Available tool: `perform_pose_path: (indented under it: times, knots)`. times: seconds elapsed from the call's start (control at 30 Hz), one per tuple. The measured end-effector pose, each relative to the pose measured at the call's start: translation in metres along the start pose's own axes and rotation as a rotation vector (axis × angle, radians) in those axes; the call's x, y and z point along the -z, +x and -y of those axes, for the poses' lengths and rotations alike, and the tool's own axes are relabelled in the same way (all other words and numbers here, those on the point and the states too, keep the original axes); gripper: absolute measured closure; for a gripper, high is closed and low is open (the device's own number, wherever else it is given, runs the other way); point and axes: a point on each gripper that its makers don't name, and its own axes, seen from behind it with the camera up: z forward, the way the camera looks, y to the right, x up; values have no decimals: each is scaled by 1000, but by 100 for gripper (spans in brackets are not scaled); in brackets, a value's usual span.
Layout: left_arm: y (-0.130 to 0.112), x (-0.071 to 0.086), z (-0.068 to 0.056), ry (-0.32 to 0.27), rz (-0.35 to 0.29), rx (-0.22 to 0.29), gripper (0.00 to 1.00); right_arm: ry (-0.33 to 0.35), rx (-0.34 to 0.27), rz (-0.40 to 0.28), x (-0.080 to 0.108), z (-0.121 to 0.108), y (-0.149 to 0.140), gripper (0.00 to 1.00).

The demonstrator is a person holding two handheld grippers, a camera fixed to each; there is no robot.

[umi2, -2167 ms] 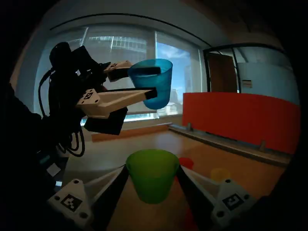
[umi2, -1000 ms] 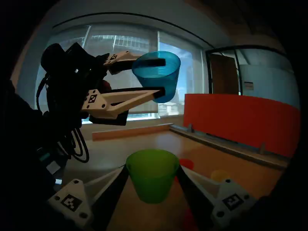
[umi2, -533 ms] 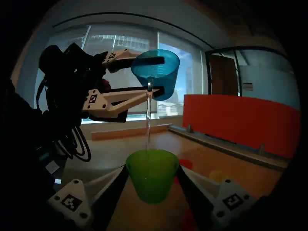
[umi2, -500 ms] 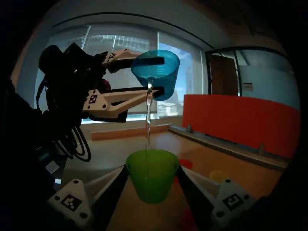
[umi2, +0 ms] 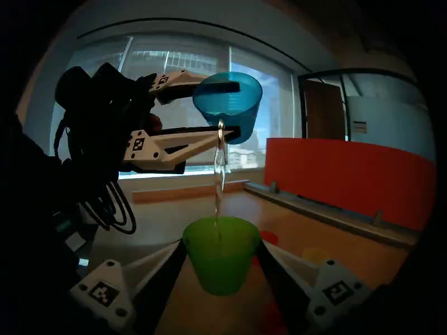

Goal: Pour water

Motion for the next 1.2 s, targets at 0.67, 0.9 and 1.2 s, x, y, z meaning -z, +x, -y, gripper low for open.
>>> perform_pose_path:
  times: [0.67,0.9,1.2]
  knots:
    - [5,4,-3,-3,0,-79,17,-6,7,-5,2,0,3,10]
    - [8,5,-3,-7,-2,-99,17,-6,5,-7,2,0,3,10]
    - [10,5,-3,-10,-2,-141,17,-8,10,-8,3,1,3,10]
